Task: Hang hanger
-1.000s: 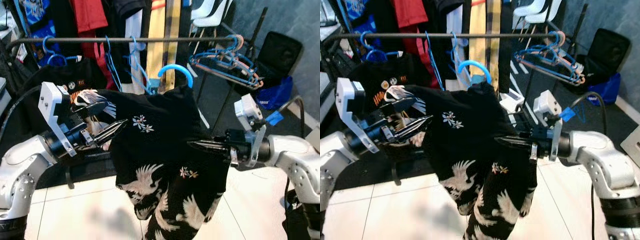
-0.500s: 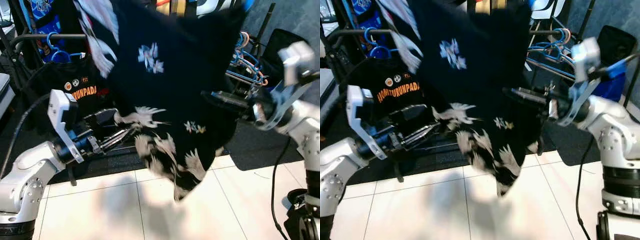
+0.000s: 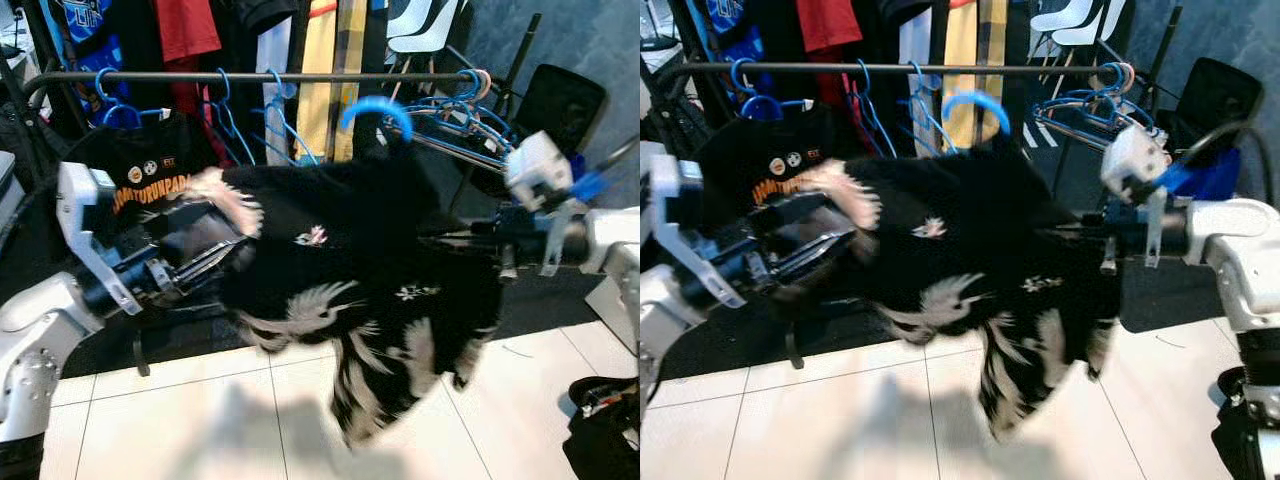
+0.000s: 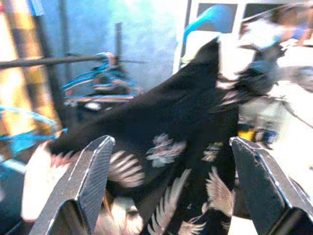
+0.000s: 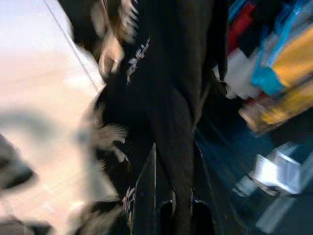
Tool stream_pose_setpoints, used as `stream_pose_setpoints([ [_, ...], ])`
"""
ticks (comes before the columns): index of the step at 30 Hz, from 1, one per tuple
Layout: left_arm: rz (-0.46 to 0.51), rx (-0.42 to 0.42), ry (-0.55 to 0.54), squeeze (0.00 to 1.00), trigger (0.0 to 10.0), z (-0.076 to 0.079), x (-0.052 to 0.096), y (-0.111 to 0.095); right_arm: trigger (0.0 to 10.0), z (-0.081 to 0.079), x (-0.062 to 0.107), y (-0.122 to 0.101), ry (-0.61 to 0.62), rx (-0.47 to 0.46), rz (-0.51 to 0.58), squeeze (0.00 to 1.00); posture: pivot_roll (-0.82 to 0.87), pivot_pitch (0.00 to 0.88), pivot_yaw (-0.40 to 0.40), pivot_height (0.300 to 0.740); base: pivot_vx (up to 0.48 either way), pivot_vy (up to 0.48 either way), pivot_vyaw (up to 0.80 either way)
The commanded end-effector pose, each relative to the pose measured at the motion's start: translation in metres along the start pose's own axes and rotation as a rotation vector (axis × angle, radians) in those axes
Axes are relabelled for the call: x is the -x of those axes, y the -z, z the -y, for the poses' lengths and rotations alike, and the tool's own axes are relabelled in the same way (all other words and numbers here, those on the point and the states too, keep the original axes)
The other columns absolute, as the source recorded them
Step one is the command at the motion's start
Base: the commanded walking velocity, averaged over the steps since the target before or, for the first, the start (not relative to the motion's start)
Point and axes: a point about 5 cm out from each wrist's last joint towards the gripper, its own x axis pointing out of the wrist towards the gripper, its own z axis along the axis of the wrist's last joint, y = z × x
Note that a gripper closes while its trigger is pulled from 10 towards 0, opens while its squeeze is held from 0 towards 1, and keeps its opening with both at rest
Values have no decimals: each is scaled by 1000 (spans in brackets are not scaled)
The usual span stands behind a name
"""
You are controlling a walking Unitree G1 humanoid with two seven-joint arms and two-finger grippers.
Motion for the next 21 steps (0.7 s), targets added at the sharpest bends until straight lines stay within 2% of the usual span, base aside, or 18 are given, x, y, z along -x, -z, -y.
stream_pose_setpoints([
  [1, -18, 7, 28, 0, 10000, 3, 1, -1, 0, 4, 3, -7, 27, 73, -15, 0, -17, 0, -45, 740, 0, 0, 0],
  [2, -32, 9, 59, 0, 10000, 8, 1, 1, 0, 5, -2, -9, 31, 143, -59, 0, -21, 0, -47, 740, 0, 0, 0],
  [3, -32, 9, 59, 0, 10000, 8, 1, 1, 0, 5, -2, -9, 31, 143, -59, 0, -21, 0, -47, 740, 0, 0, 0],
  [5, -53, 8, 80, 0, 10000, 10, 3, 3, 0, 7, -15, -8, 46, 332, -179, 0, -42, 0, -43, 740, 0, 0, 0],
  [6, -56, 7, 82, 0, 10000, 9, 3, 3, 0, 6, -22, -6, 41, 457, -236, 0, -45, 0, -41, 740, 0, 0, 0],
  [7, -56, 7, 82, 0, 10000, 9, 3, 3, 0, 6, -22, -6, 41, 457, -236, 0, -45, 0, -41, 740, 0, 0, 0],
  [8, -56, 8, 81, 0, 10000, 8, 3, 2, 0, 5, -26, -4, 32, 543, -269, 0, -45, 0, -41, 740, 0, 0, 0],
  [10, -56, 8, 81, 0, 10000, 8, 3, 2, 0, 5, -26, -4, 32, 543, -269, 0, -45, 0, -41, 740, 0, 0, 0],
  [11, -49, 5, 88, 0, 10000, 7, 1, 0, 0, 3, -33, -9, 29, 681, -260, 0, -47, 0, -35, 740, 0, 0, 0],
  [12, -49, 5, 88, 0, 10000, 7, 1, 0, 0, 3, -33, -9, 29, 681, -260, 0, -47, 0, -35, 740, 0, 0, 0],
  [13, -38, 4, 105, 0, 10000, 7, -2, -4, 0, -3, -40, -14, 2, 845, -233, 0, -55, 0, -33, 740, 0, 0, 0],
  [16, -38, 4, 105, 0, 10000, 7, -2, -4, 0, -3, -40, -14, 2, 845, -233, 0, -55, 0, -33, 740, 0, 0, 0],
  [17, -25, 5, 122, 0, 10000, 8, -4, -8, 0, -10, -45, -20, -31, 972, -172, 0, -63, 0, -33, 740, 0, 0, 0],
  [18, -25, 5, 122, 0, 10000, 8, -4, -8, 0, -10, -45, -20, -31, 972, -172, 0, -63, 0, -33, 740, 0, 0, 0],
  [19, -16, 1, 138, 0, 10000, 8, -7, -10, 0, -20, -48, -29, -100, 1032, -49, 0, -76, 0, -32, 740, 0, 0, 0],
  [20, -16, 1, 138, 0, 10000, 8, -7, -10, 0, -20, -48, -29, -100, 1032, -49, 0, -76, 0, -32, 740, 0, 0, 0],
  [21, -9, -2, 145, 0, 10000, 8, -8, -12, 0, -27, -49, -39, -139, 1031, 60, 0, -76, 0, -31, 740, 0, 0, 0],
])
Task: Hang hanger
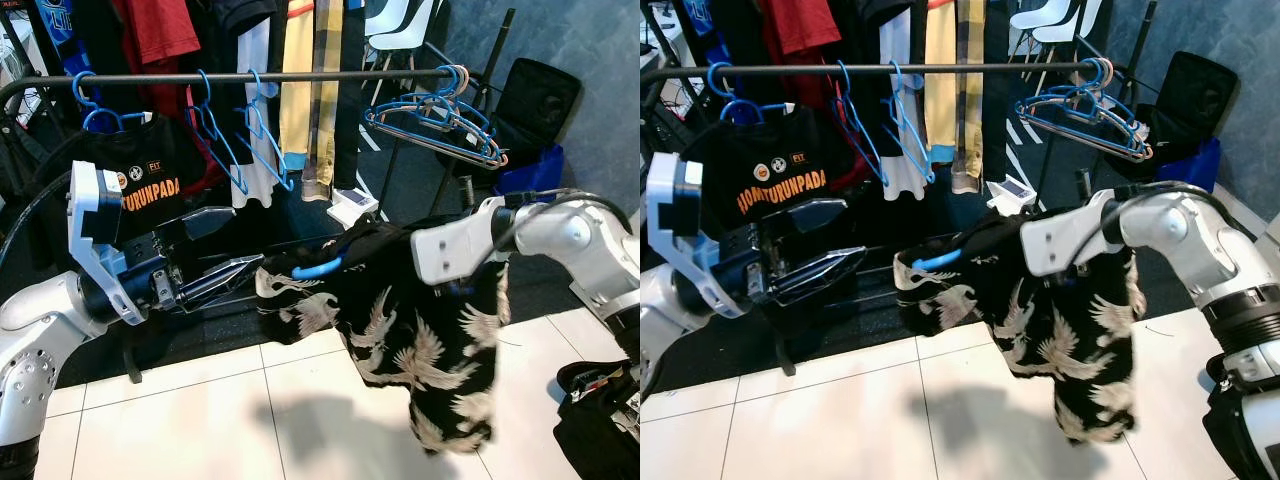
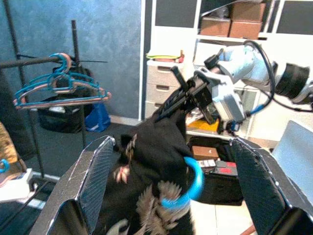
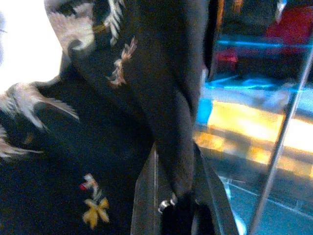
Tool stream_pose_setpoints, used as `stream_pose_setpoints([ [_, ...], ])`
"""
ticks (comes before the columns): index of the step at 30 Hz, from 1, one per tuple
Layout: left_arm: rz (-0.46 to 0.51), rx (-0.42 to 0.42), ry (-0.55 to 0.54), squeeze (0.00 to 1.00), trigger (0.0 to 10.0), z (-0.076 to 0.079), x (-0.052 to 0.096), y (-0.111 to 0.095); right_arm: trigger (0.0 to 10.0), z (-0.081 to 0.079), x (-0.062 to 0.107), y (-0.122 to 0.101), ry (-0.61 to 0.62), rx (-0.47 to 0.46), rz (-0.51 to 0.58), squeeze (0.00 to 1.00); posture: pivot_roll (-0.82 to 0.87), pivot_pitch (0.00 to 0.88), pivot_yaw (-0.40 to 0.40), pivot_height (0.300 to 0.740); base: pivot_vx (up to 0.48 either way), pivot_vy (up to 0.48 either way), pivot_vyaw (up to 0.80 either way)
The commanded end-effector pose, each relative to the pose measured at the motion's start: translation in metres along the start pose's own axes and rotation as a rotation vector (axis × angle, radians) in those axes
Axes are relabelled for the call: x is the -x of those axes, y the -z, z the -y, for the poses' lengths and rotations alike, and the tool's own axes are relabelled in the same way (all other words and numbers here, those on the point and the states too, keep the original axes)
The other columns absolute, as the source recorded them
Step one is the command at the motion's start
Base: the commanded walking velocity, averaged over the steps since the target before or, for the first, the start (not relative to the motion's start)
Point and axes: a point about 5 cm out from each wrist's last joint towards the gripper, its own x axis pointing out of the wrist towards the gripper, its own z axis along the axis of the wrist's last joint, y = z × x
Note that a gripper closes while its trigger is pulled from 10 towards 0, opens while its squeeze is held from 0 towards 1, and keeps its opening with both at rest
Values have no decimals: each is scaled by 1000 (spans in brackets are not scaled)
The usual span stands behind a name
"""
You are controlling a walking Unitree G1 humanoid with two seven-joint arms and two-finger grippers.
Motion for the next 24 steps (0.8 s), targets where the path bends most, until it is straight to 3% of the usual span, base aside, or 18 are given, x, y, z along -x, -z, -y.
stream_pose_setpoints([
  [1, -3, -8, 30, 0, 10000, 1, -2, -5, 0, 11, 4, -12, 39, 64, 87, 0, -76, 0, -31, 740, 0, 0, 0],
  [2, 2, -9, 35, 0, 10000, 1, -2, -6, 0, 18, 5, -21, 69, 43, 175, 0, -69, 0, -32, 740, 0, 0, 0],
  [4, 0, -11, 47, 0, 10000, 1, -3, -7, 0, 31, 8, -35, 129, -225, 366, 0, -58, 0, -33, 740, 0, 0, 0],
  [5, 0, -11, 47, 0, 10000, 1, -3, -7, 0, 31, 8, -35, 129, -225, 366, 0, -58, 0, -33, 740, 0, 0, 0],
  [6, -3, -11, 54, 0, 10000, 1, -3, -8, 0, 35, 11, -43, 105, -372, 476, 0, -54, 0, -32, 740, 0, 0, 0],
  [7, -3, -11, 54, 0, 10000, 1, -3, -8, 0, 35, 11, -43, 105, -372, 476, 0, -54, 0, -32, 740, 0, 0, 0],
  [10, 4, -9, 82, 0, 10000, 2, -6, -12, 0, 44, 34, -65, -56, -630, 767, 0, -48, 0, -30, 740, 0, 0, 0],
  [12, 4, -9, 82, 0, 10000, 2, -6, -12, 0, 44, 34, -65, -56, -630, 767, 0, -48, 0, -30, 740, 0, 0, 0],
  [13, 12, -10, 96, 0, 10000, 3, -9, -14, 0, 43, 46, -68, -139, -672, 845, 0, -45, 0, -25, 740, 0, 0, 0],
  [18, 21, -9, 120, 0, 10000, 4, -12, -17, 0, 29, 61, -64, -297, -710, 880, 0, -37, 0, -18, 740, 0, 0, 0],
  [21, 28, -2, 133, 0, 10000, 4, -12, -19, 0, 15, 59, -43, -310, -731, 752, 0, -33, 0, -18, 740, 0, 0, 0],
  [23, 28, -2, 133, 0, 10000, 4, -12, -19, 0, 15, 59, -43, -310, -731, 752, 0, -33, 0, -18, 740, 0, 0, 0],
  [24, 33, 5, 137, 0, 10000, 5, -12, -19, 0, 9, 57, -35, -303, -729, 670, 0, -32, 0, -18, 740, 0, 0, 0],
])
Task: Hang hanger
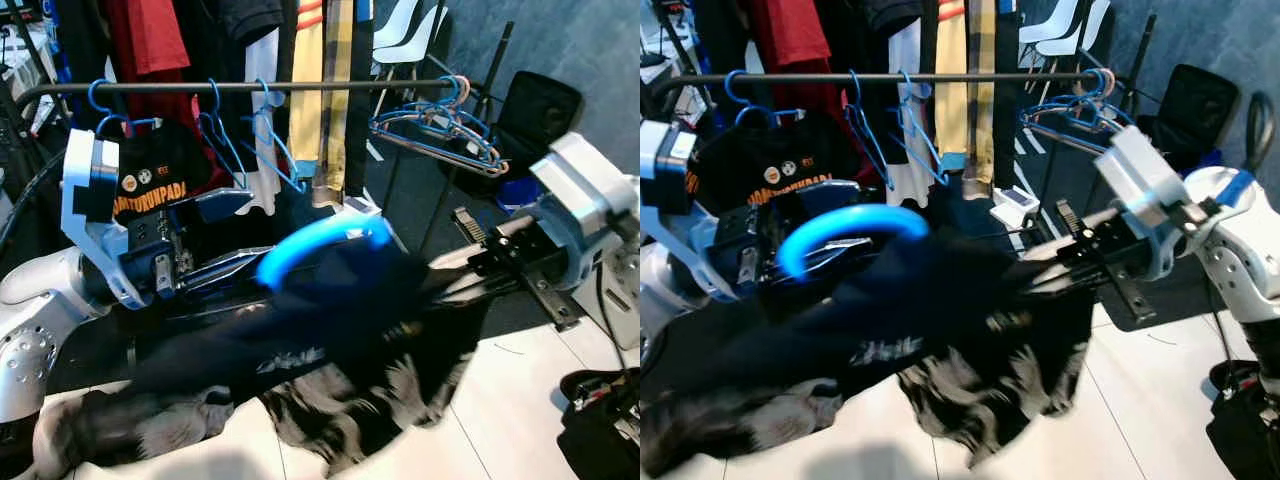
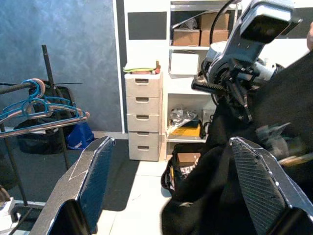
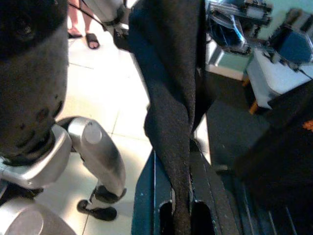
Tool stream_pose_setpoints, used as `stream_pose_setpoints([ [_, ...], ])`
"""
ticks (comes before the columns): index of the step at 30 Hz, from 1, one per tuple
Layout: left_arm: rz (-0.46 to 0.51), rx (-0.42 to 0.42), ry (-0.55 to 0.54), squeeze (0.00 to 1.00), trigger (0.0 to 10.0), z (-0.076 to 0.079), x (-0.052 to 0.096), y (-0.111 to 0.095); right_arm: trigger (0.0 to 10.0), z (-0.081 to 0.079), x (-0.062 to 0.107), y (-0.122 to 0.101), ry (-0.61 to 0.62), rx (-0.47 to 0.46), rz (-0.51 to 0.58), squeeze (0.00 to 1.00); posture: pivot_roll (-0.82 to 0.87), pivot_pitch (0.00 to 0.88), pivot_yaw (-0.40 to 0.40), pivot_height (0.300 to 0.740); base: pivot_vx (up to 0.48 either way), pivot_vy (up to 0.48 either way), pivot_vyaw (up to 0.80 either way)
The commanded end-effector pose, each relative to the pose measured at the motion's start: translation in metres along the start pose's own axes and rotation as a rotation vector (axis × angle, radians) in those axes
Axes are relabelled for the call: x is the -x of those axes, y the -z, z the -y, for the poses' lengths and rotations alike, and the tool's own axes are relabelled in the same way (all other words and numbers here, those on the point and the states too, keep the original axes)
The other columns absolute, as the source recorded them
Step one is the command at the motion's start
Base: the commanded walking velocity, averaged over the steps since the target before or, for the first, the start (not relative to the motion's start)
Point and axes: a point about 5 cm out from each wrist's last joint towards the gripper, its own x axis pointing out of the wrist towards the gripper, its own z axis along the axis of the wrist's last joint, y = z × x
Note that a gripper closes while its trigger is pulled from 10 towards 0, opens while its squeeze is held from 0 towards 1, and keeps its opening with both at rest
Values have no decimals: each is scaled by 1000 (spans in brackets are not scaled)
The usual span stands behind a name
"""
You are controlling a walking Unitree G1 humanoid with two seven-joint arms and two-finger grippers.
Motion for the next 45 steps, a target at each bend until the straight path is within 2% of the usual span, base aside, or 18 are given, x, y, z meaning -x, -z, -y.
stream_pose_setpoints([
  [1, -3, 9, 21, 0, 10000, 1, -1, -1, 0, 0, 3, 6, 7, 6, -50, 0, -32, 0, -18, 740, 0, 0, 0],
  [3, 8, 21, 28, 0, 10000, 3, -1, -1, 0, 3, 7, 15, 50, 18, -125, 0, -32, 0, -20, 740, 0, 0, 0],
  [4, 10, 35, 43, 0, 10000, 5, -1, 0, 0, 7, 15, 23, 114, 33, -222, 0, -34, 0, -20, 740, 0, 0, 0],
  [5, 10, 35, 43, 0, 10000, 5, -1, 0, 0, 7, 15, 23, 114, 33, -222, 0, -34, 0, -20, 740, 0, 0, 0],
  [6, 7, 52, 61, 0, 10000, 8, 0, 3, 0, 9, 22, 30, 158, 20, -314, 0, -34, 0, -20, 740, 0, 0, 0],
  [12, 2, 80, 100, 0, 10000, 14, -2, 6, 0, 8, 31, 29, 193, -17, -342, 0, -35, 0, -15, 740, 0, 0, 0],
  [14, 4, 89, 111, 0, 10000, 15, -3, 7, 0, 6, 32, 21, 182, -33, -291, 0, -35, 0, -15, 740, 0, 0, 0],
  [15, 10, 99, 126, 0, 10000, 17, -5, 7, 0, 5, 32, 7, 165, -52, -173, 0, -36, 0, -14, 740, 0, 0, 0],
  [16, 10, 99, 126, 0, 10000, 17, -5, 7, 0, 5, 32, 7, 165, -52, -173, 0, -36, 0, -14, 740, 0, 0, 0],
  [17, 17, 108, 140, 0, 10000, 19, -7, 7, 0, 2, 34, -10, 138, -75, -24, 0, -37, 0, -13, 740, 0, 0, 0],
  [19, 17, 108, 140, 0, 10000, 19, -7, 7, 0, 2, 34, -10, 138, -75, -24, 0, -37, 0, -13, 740, 0, 0, 0],
  [20, 31, 120, 164, 0, 10000, 22, -10, 7, 0, -5, 38, -21, 102, -127, 106, 0, -37, 0, -13, 740, 0, 0, 0],
  [23, 41, 132, 189, 0, 10000, 26, -12, 7, 0, -14, 45, -28, 73, -199, 218, 0, -36, 0, -16, 740, 0, 0, 0],
  [29, 43, 138, 197, 0, 10000, 27, -11, 6, 0, -17, 50, -24, 93, -229, 208, 0, -36, 0, -15, 740, 0, 0, 0],
  [33, 43, 151, 210, 0, 10000, 29, -11, 7, 0, -20, 52, -12, 130, -242, 112, 0, -38, 0, -9, 740, 0, 0, 0],
  [36, 43, 154, 215, 0, 10000, 30, -12, 7, 0, -19, 57, -18, 152, -237, 157, 0, -38, 0, -9, 740, 0, 0, 0],
  [40, 58, 164, 211, 0, 10000, 31, -12, 6, 0, -11, 82, -34, 262, -153, 284, 0, -36, 0, -12, 740, 0, 0, 0],
  [45, 54, 158, 193, 0, 10000, 30, -8, 4, 0, -18, 107, -36, 374, -157, 291, 0, -30, 0, -21, 740, 0, 0, 0],
])
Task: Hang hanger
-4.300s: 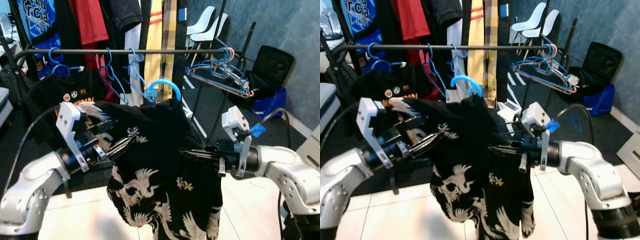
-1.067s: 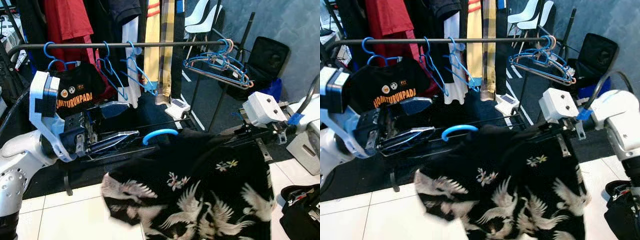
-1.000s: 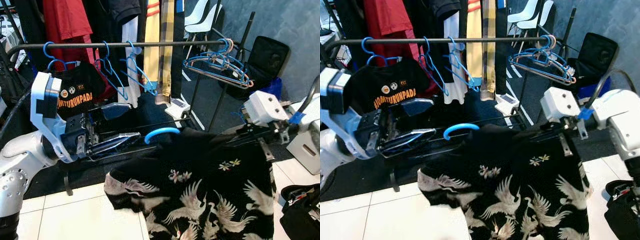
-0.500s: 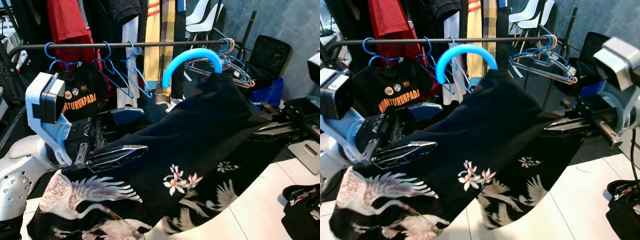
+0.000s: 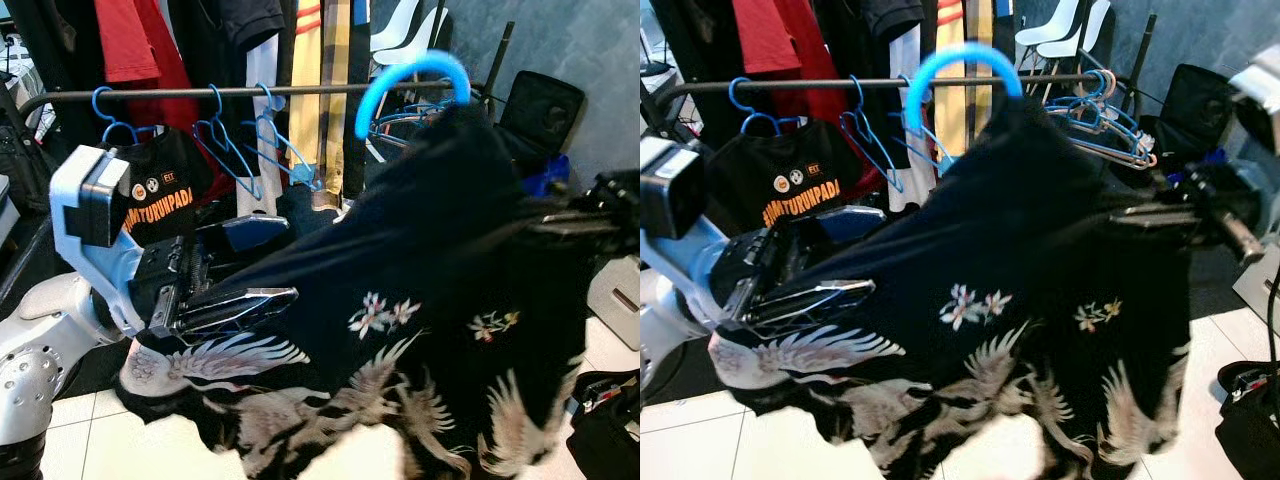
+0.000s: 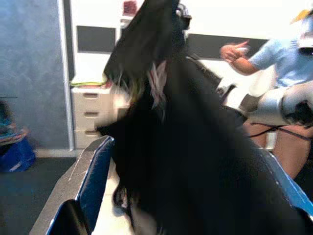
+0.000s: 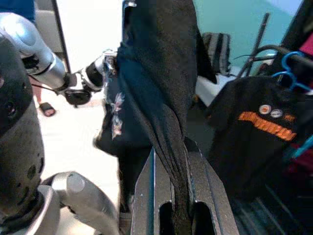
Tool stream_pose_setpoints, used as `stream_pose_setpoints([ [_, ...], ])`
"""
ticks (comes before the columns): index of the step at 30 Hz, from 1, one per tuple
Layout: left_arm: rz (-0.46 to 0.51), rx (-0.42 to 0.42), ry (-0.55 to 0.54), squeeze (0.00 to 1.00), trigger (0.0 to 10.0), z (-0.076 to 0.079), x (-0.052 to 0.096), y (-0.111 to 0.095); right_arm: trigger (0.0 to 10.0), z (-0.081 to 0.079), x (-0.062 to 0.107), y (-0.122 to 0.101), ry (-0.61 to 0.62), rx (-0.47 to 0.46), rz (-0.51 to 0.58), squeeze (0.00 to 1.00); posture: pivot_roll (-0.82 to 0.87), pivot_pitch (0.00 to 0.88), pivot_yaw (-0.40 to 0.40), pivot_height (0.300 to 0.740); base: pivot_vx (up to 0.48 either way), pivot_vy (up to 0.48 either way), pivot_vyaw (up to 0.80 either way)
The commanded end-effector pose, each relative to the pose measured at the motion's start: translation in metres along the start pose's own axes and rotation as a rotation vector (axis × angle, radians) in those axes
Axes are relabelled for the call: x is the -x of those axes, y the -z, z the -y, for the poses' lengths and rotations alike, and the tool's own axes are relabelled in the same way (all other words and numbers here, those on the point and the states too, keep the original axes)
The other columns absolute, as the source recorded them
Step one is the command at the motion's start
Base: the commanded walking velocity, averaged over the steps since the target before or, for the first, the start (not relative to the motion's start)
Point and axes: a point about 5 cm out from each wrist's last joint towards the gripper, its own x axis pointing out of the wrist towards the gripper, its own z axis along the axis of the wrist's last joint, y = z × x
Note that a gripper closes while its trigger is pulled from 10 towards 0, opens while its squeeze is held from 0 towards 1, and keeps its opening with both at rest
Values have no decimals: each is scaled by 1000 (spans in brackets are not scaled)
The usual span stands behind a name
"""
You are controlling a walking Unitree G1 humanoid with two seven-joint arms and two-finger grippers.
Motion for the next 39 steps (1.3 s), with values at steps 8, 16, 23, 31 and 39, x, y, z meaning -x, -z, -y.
stream_pose_setpoints([
  [8, -26, 10, -30, 0, 10000, -1, 10, 0, 0, -9, 37, -15, 137, 41, 60, 0, -38, 0, -20, 740, 0, 0, 0],
  [16, -51, 2, -46, 0, 10000, -4, 13, 1, 0, -6, 54, -5, 266, 59, -89, 0, -44, 0, -15, 740, 0, 0, 0],
  [23, -42, -63, -165, 0, 10000, -18, 14, -4, 0, -7, 74, 28, 376, -16, -397, 0, -46, 0, -18, 740, 0, 0, 0],
  [31, 92, -34, -227, 0, 10000, -28, -13, 2, 0, -5, 52, 36, 290, 16, -395, 0, -48, 0, -14, 740, 0, 0, 0],
  [39, -107, 62, 32, 0, 10000, 6, -19, 33, 0, 14, 42, 13, 376, 202, -208, 0, -49, 0, -14, 740, 0, 0, 0],
])
